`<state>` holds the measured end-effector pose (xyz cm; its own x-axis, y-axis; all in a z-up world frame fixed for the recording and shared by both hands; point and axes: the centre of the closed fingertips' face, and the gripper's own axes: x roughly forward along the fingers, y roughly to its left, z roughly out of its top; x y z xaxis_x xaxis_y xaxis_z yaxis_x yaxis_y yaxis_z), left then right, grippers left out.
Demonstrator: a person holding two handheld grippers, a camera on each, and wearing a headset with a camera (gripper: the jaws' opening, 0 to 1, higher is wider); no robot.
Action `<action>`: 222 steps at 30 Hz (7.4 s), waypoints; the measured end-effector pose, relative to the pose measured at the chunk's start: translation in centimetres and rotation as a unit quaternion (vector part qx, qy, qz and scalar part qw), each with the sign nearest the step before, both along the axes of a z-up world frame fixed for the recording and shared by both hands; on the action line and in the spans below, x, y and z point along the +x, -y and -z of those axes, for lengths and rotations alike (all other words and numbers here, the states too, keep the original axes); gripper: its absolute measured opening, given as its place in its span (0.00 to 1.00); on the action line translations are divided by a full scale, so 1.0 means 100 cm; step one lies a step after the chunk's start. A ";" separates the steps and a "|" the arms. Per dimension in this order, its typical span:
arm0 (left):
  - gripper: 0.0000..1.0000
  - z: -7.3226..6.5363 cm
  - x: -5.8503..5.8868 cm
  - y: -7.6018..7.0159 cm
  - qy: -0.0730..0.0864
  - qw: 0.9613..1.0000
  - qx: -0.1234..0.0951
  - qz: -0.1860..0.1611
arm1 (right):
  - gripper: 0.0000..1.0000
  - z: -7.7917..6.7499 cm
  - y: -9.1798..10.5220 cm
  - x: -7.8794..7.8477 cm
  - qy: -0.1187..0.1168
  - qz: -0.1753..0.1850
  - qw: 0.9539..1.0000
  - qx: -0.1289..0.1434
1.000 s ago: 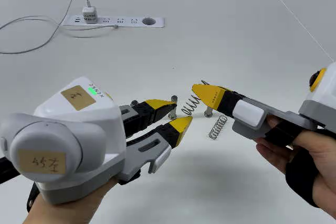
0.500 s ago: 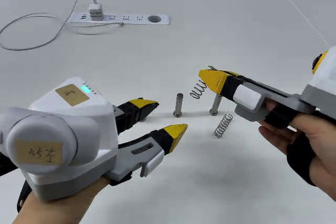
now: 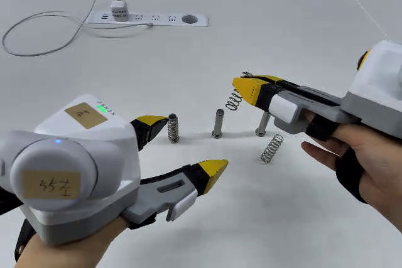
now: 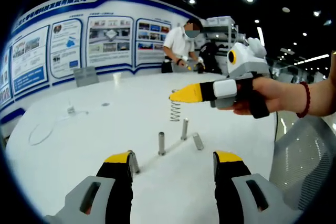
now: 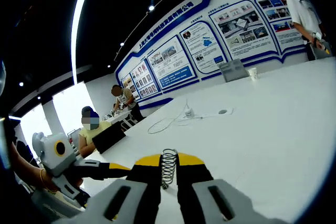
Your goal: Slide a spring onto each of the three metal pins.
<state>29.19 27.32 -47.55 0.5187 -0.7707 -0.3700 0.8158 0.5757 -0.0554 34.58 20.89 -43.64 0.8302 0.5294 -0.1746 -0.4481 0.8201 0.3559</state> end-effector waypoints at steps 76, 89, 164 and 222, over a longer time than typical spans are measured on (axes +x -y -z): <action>0.91 0.007 0.001 -0.005 0.014 1.000 0.022 -0.010 | 0.11 0.063 -0.016 0.018 0.024 -0.017 0.974 -0.225; 0.89 0.009 -0.001 -0.002 0.013 1.000 0.027 -0.007 | 0.11 0.080 -0.015 0.015 -0.010 -0.011 0.976 -0.218; 0.46 0.043 -0.007 0.071 -0.030 0.997 0.037 0.065 | 0.45 0.031 0.080 -0.057 -0.049 0.072 0.986 -0.141; 0.10 0.073 0.002 0.123 -0.014 0.992 0.059 0.110 | 0.43 0.045 0.096 -0.077 -0.072 0.105 0.984 -0.127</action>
